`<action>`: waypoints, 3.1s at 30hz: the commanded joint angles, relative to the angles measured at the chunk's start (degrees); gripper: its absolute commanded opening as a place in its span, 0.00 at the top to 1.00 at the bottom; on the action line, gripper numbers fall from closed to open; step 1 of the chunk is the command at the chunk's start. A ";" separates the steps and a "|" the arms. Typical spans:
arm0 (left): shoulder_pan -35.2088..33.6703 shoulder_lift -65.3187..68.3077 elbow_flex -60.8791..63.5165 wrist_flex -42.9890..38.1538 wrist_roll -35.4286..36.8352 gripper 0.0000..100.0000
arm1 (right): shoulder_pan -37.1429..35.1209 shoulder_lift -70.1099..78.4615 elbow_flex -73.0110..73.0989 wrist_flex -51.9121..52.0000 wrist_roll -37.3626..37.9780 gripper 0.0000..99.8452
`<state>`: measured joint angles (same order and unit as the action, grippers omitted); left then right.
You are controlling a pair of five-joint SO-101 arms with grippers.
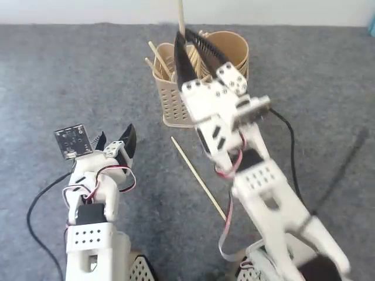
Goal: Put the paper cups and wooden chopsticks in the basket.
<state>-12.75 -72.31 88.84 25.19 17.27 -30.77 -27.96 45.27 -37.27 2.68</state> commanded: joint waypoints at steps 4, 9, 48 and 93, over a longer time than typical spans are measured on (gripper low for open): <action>-0.09 0.53 -2.42 -1.67 -2.11 0.75 | 4.18 20.00 -16.09 -7.60 0.62 0.99; 0.00 0.53 -2.42 -1.67 -2.29 0.75 | 3.91 23.52 -16.35 -7.96 0.62 0.86; 18.55 25.41 -16.31 4.04 5.80 0.75 | 9.80 -46.81 10.55 90.59 -21.71 0.99; 27.34 77.19 -52.44 21.45 11.25 0.87 | 9.80 -46.90 32.44 84.70 -17.32 0.99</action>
<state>13.89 5.05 38.73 45.49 28.35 -21.54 -73.67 78.15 47.03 -15.43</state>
